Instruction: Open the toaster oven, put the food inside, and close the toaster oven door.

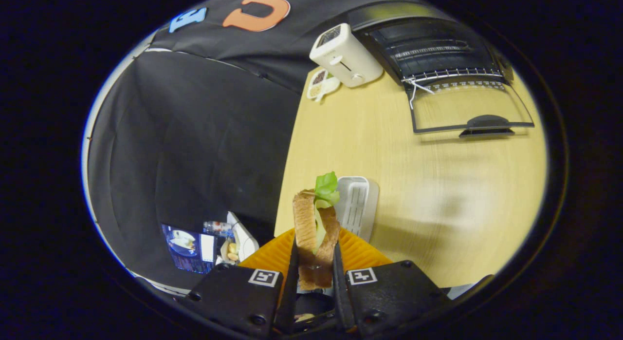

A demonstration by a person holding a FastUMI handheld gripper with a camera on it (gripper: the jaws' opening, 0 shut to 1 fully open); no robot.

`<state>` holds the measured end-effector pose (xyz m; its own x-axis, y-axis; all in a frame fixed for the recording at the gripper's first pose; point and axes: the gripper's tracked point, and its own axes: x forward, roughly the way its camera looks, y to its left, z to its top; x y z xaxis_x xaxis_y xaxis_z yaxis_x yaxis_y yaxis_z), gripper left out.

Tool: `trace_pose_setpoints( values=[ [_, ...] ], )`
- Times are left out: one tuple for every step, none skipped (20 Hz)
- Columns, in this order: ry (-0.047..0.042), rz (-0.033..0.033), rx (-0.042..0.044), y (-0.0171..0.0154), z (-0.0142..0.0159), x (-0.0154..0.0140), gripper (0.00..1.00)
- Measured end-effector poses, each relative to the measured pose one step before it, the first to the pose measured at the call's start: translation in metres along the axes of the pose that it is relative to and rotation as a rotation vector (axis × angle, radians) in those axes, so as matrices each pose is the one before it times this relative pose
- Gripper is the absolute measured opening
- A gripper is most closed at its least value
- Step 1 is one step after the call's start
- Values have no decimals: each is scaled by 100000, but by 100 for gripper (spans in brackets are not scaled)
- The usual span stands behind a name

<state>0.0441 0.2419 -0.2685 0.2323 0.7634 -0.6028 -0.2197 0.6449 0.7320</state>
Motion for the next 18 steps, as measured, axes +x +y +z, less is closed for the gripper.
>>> trace_pose_setpoints(
  values=[
    [-1630,1188,-805,494,214,-1088,38],
    [-2065,911,-722,428,333,-1271,38],
    [-2547,456,-235,31,711,-1429,38],
    [-2639,122,418,-112,727,-1167,38],
    [-3411,-104,990,-267,994,-1222,38],
    [-3680,-657,1184,-584,1192,-1061,38],
    [-3801,-1355,240,-948,889,-882,38],
    [-3050,-1582,-555,-1181,1129,-805,38],
    [-3925,-2385,107,-1516,1412,-929,38],
    [-3118,-2391,992,-1510,1385,-807,38],
    [-3129,-1774,1866,-1320,1248,-277,38],
    [-2976,-1727,3019,-1254,1235,47,38],
    [-3244,-1450,2825,-1196,908,325,38],
    [-3660,-1265,4017,-1332,1316,547,38],
    [-2348,-376,3545,-1021,1101,931,38],
    [-2952,279,4592,-1016,1322,1211,38],
    [-1995,622,4234,-674,1117,1044,38],
    [-2481,889,3028,-416,1252,1085,38]
  ],
)
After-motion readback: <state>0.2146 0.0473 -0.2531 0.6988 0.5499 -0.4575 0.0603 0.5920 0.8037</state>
